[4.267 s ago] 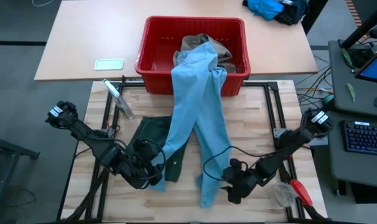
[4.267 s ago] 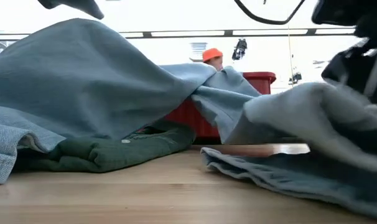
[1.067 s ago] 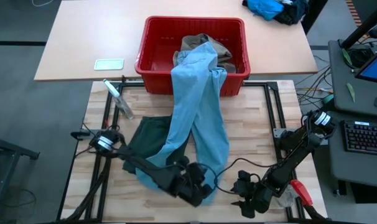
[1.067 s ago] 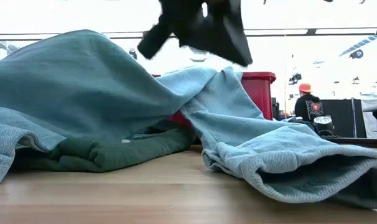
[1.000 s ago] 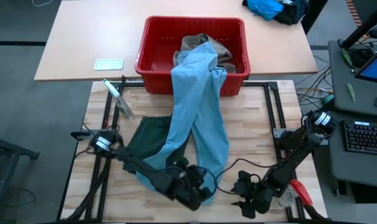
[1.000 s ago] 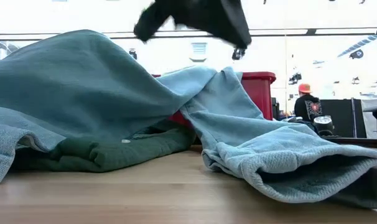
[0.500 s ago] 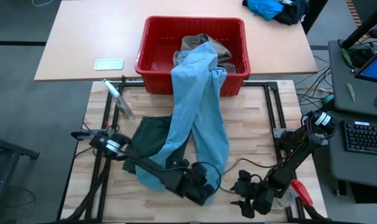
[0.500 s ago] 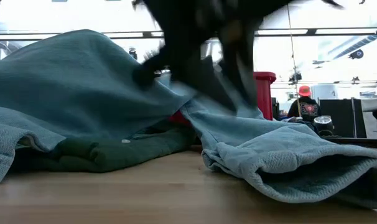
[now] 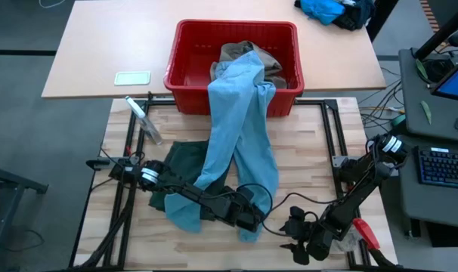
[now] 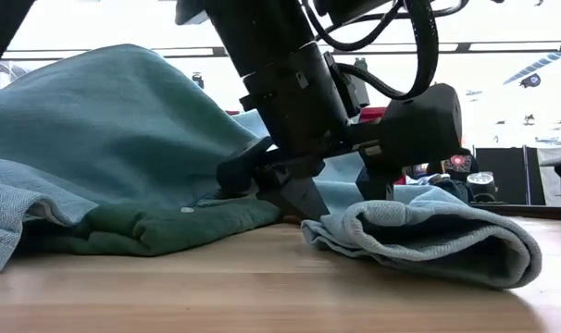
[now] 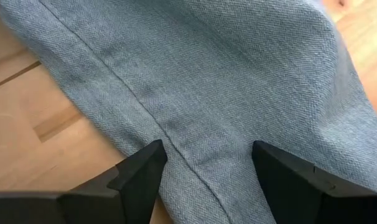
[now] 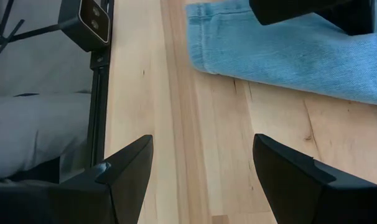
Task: Fold Laundry from Bin
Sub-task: Fold the blue jeans
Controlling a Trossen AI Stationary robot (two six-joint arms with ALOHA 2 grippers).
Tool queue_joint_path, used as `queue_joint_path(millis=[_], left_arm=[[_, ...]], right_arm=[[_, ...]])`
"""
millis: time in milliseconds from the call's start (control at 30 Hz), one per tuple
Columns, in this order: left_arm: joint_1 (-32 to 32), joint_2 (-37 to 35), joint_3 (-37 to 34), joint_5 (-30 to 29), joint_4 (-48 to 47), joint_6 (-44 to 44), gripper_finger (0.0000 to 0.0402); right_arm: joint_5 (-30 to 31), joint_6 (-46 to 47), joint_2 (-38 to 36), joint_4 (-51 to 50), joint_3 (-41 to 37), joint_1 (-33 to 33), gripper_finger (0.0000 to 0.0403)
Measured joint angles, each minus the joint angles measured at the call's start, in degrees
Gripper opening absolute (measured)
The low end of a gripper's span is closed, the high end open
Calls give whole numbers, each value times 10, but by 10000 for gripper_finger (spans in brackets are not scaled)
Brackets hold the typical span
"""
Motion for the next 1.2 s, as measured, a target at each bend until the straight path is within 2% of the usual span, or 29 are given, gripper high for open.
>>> queue_joint_path(millis=[233, 467, 600, 733, 900, 1033, 1200], left_arm=[[-21, -4, 52, 7, -55, 9, 236], [-20, -8, 82, -20, -158, -5, 236], [-6, -6, 47, -1, -127, -6, 236], [6, 1, 11, 26, -43, -1, 236], [4, 5, -7, -8, -10, 0, 227], [2, 7, -9, -24, -4, 19, 175], [-12, 7, -10, -52, -5, 30, 44]], right_arm=[[6, 2, 0, 3, 0, 0, 263], [21, -4, 0, 7, 0, 0, 263], [31, -10, 0, 18, 0, 0, 263], [31, -12, 0, 24, 0, 0, 263], [31, -20, 0, 29, 0, 0, 263], [30, -20, 0, 30, 0, 0, 263], [26, -16, 0, 30, 0, 0, 263]])
